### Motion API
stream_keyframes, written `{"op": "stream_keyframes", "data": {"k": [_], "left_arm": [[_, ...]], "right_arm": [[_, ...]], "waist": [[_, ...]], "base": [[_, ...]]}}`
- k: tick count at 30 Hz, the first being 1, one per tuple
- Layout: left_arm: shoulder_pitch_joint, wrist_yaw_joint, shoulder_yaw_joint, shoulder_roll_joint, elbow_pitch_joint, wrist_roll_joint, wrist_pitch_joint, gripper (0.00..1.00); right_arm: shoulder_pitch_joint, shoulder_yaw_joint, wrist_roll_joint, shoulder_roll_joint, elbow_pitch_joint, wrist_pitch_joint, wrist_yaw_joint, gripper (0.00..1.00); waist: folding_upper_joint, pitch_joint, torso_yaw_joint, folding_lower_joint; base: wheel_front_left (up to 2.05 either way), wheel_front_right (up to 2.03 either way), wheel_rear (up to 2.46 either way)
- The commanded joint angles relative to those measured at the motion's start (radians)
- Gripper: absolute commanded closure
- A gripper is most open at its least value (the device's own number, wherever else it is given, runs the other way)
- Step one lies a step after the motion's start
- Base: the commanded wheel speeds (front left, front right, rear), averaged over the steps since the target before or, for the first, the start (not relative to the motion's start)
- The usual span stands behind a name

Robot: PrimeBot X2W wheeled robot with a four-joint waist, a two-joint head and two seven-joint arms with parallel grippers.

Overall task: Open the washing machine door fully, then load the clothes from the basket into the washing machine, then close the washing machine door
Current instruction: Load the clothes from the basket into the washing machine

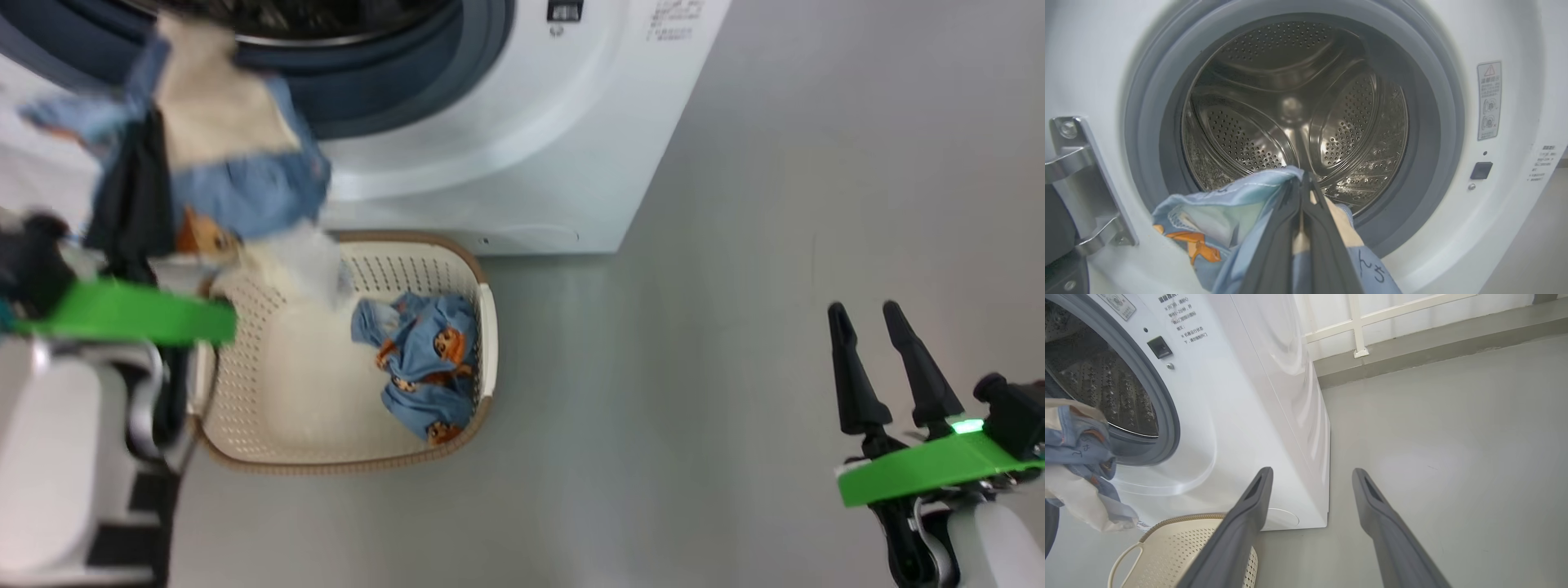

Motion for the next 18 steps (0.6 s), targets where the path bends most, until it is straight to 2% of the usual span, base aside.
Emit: {"op": "stream_keyframes", "data": {"k": [1, 10, 18], "left_arm": [[-0.048, -0.002, 0.028, 0.044, -0.008, 0.009, -0.006, 1.00], [-0.327, -0.002, -0.015, 0.104, 0.237, -0.027, -0.006, 1.00], [-0.544, -0.002, -0.076, 0.129, 0.497, -0.098, -0.006, 1.00]], "right_arm": [[-0.011, 0.027, -0.005, -0.001, -0.025, -0.005, 0.002, 0.00], [-0.060, 0.063, -0.002, 0.029, -0.023, -0.005, 0.002, 0.00], [-0.092, 0.089, 0.005, 0.060, -0.021, -0.005, 0.002, 0.00]], "waist": [[0.0000, 0.061, -0.020, 0.0000], [0.0000, 0.119, -0.075, 0.0000], [0.0000, 0.167, -0.130, 0.0000]], "base": [[0.00, 0.00, 0.00], [0.00, 0.00, 0.00], [0.00, 0.00, 0.00]]}}
